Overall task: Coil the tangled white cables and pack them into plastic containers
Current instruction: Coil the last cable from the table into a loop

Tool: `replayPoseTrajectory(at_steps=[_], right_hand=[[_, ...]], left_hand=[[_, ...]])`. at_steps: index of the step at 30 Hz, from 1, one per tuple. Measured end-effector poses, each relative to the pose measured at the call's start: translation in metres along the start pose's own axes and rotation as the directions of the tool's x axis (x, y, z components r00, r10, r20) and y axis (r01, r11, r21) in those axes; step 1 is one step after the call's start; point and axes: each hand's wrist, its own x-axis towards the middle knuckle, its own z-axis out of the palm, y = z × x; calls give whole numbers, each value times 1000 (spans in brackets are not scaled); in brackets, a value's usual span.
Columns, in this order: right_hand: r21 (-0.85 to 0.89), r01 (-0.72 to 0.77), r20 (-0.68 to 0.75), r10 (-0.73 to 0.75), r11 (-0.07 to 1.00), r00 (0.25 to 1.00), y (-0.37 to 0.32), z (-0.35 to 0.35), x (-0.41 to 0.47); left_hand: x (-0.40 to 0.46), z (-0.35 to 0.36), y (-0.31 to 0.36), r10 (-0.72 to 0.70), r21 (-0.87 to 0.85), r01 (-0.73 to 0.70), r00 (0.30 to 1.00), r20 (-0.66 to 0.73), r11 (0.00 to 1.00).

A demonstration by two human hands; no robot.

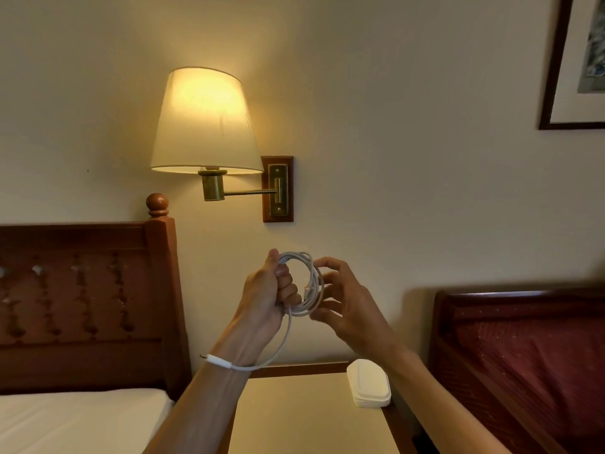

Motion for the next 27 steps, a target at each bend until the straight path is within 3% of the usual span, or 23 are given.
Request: replayPoseTrajectory(at_steps=[3, 7, 10, 13, 15, 19, 22, 24, 27], right_hand=[[182, -33, -106, 53, 983, 993, 5, 0, -6], [150, -66, -98, 81, 986, 992, 8, 0, -8], [319, -90, -121, 135, 943, 983, 6, 6, -6], [371, -103, -189, 184, 923, 965, 3, 9, -2], [303, -96, -265, 181, 948, 947, 5, 13, 0], [-53, -109, -410, 78, 993, 909, 17, 20, -1], [-84, -38, -418, -1, 996, 908, 15, 23, -12], [-191, 107, -380, -174, 976, 908, 7, 22, -28], [-267, 347, -143, -393, 899, 908, -6, 21, -54]], left_hand=[[2, 0, 4, -26, -13, 26, 1000, -3, 1000], [0, -2, 1, -28, 4, 28, 1000, 10, 1000], [-1, -2, -1, 23, 72, -24, 999, 22, 997], [-3, -1, -5, 59, 164, -65, 998, 38, 984], [-7, 0, -10, 68, 205, -79, 996, 57, 976], [-14, 7, -24, 51, 257, -77, 993, 104, 963], [-13, 6, -29, 17, 210, -18, 1000, 7, 978], [-7, 2, -25, 13, 151, 1, 996, -90, 988], [5, -1, -17, 43, 91, -29, 987, -157, 995]])
